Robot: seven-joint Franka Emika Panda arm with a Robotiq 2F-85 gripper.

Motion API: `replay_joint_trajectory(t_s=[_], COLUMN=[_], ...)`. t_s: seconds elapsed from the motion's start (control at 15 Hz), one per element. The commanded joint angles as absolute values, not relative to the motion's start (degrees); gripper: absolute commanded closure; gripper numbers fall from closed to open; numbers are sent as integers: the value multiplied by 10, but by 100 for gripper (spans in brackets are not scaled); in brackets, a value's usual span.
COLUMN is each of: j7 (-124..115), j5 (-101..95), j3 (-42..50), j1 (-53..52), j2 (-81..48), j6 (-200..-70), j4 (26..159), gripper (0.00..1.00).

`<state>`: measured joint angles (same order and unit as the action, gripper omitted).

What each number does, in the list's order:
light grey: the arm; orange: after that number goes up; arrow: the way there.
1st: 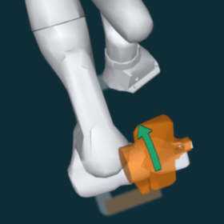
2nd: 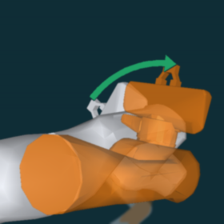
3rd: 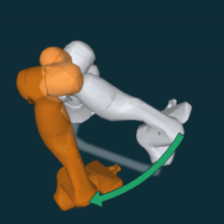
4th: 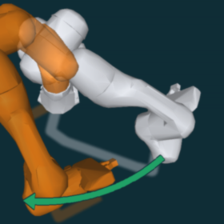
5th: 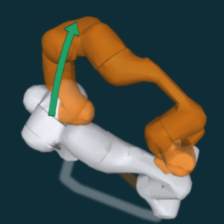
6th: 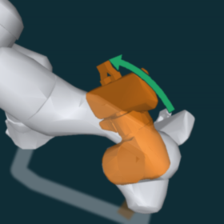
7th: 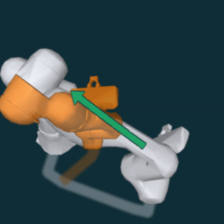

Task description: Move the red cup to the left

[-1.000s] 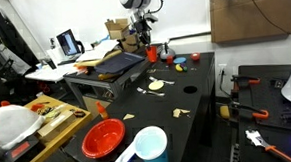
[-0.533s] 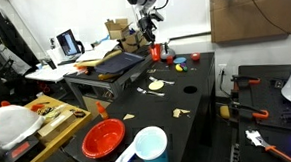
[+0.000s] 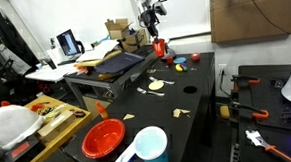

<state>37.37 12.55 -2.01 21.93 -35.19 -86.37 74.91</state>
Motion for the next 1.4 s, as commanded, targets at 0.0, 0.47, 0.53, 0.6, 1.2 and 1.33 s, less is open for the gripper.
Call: replay_joint_trajectory(t_s=[0.0,0.47,0.53,0.6,1.2,1.33], j7=[405,444,448,453,418,405], j5=[90,4,-5,-13,-50,-56], j3=[1,6,5,2,-31,-39], j1=[191,130,120,109,-11,-32], j2=[-245,-94,-72,-50,104,99], j6=[-925,-1027,-1037,-1049,-1187,-1233], j4=[883,1066,1094,1123,1368,1380], gripper=[99,99,99,99,99,99])
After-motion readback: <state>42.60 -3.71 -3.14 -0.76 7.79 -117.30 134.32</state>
